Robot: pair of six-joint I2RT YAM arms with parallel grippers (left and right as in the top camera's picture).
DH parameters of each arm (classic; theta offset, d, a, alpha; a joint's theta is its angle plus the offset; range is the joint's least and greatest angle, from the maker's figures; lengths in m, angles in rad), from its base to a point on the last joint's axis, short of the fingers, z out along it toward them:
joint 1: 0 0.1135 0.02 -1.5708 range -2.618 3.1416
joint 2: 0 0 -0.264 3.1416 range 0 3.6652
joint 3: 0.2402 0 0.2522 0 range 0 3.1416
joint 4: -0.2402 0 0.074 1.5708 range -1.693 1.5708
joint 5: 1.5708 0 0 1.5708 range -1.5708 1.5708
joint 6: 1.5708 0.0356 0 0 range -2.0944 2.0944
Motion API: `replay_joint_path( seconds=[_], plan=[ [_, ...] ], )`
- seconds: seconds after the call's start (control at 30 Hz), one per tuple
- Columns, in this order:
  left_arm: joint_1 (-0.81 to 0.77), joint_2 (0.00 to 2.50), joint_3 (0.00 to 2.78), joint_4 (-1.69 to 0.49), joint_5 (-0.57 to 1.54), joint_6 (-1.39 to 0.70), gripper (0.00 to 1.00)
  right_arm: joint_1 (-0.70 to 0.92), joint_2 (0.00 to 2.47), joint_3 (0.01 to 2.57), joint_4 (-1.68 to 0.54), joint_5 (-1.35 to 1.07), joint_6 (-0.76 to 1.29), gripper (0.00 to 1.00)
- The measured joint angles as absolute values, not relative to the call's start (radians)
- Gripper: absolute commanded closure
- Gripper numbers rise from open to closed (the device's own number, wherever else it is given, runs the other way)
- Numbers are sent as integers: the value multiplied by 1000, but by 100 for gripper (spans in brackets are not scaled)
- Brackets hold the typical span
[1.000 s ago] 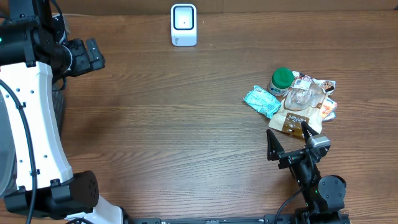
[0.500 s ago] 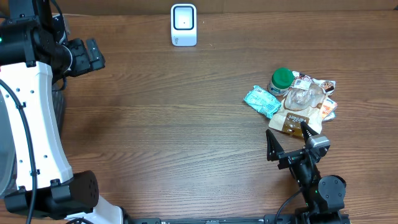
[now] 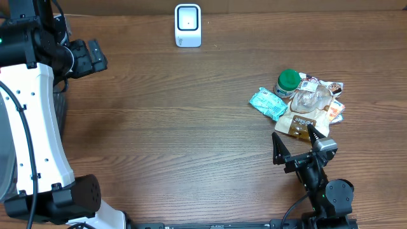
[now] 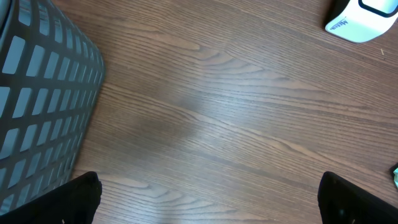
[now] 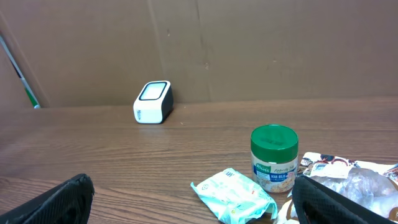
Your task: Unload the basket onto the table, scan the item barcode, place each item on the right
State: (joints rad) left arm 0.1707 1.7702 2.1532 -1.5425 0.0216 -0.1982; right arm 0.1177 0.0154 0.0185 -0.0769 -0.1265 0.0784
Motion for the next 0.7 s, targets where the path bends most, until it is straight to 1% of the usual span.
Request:
replay_joint_path(
  seconds=[0.2, 0.37, 0.53, 0.7],
  plan=[
    [159, 1769, 2153, -1542, 21, -198, 0, 118, 15, 19, -76, -126, 78, 0],
    [88, 1710, 2152, -1542, 21, -198, 0, 118, 15, 19, -77, -126, 79, 0],
    [-18, 1549, 2133, -1540, 22, -198, 0, 118, 15, 19, -77, -126, 78, 0],
    [-74, 1340, 1993, -1554, 25, -198, 0, 118, 15, 19, -77, -127, 78, 0]
  ],
)
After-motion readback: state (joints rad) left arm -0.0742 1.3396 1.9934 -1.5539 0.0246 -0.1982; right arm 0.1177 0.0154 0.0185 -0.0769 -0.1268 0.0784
